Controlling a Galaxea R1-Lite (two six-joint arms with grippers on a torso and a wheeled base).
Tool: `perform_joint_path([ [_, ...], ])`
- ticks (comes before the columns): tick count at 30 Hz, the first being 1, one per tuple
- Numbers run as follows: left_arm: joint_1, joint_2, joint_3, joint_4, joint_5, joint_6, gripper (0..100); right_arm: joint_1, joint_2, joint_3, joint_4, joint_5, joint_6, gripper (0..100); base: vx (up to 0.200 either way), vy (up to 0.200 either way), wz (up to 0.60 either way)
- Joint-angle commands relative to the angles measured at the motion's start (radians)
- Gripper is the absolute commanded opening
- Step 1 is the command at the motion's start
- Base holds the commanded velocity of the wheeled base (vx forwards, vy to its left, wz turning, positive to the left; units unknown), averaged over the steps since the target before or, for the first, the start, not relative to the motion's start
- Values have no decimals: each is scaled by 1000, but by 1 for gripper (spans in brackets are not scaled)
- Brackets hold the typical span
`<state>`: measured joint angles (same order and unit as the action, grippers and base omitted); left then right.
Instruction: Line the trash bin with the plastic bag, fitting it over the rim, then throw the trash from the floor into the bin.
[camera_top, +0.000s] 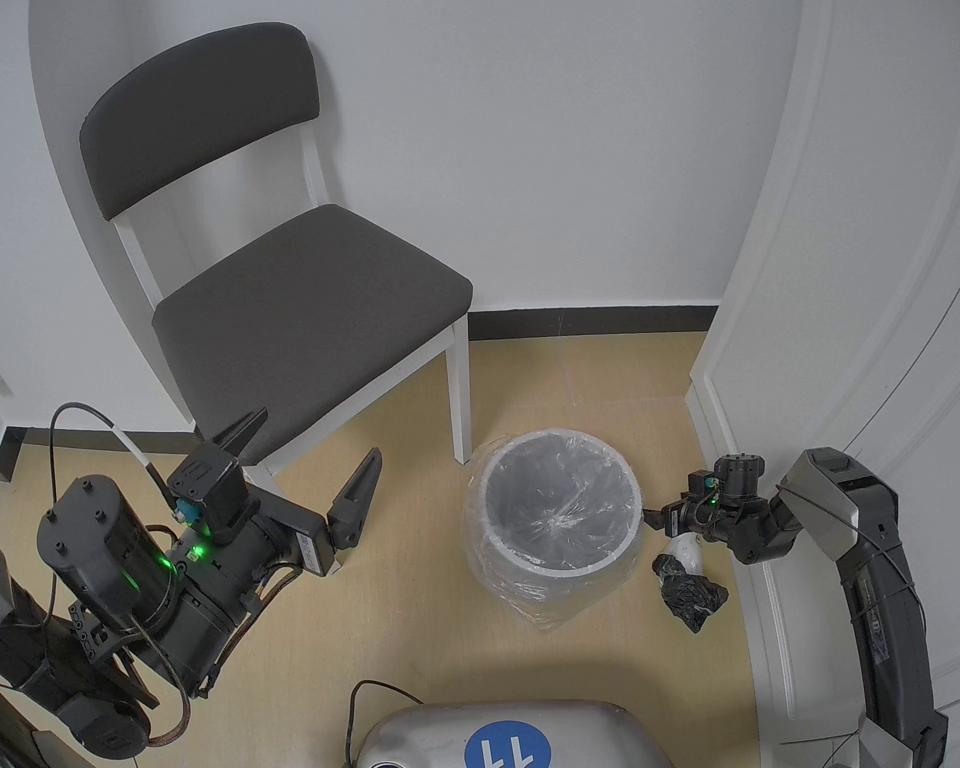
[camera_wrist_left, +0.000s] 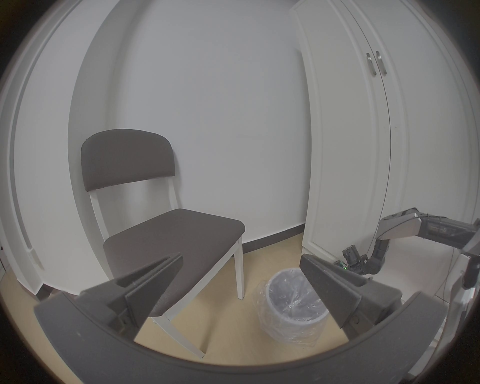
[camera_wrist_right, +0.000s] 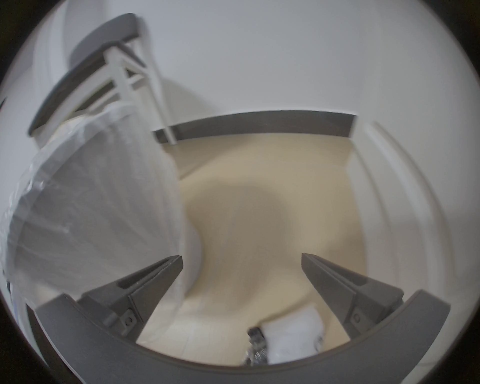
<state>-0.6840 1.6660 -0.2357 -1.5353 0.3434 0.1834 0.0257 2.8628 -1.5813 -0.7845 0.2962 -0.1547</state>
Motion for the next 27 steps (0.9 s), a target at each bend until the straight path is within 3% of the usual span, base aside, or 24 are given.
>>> perform_joint_path([
  [1,-6,-3,15,0,0,1,100,33,-155,139,-2,-203,147,100,0,0,0],
  [6,-42,0,53,0,0,30,100,66,-168,104,126,-365,262,100,0,0,0],
  [9,-52,5,70,0,0,37,100,85,-151,53,189,-414,300,100,0,0,0],
  [12,-61,-2,67,0,0,37,100,94,-135,43,198,-417,313,100,0,0,0],
  [18,-65,-3,62,0,0,37,100,95,-129,41,202,-420,308,100,-200,200,0],
  [27,-65,6,61,0,0,39,100,91,-120,24,215,-422,305,100,0,0,0],
])
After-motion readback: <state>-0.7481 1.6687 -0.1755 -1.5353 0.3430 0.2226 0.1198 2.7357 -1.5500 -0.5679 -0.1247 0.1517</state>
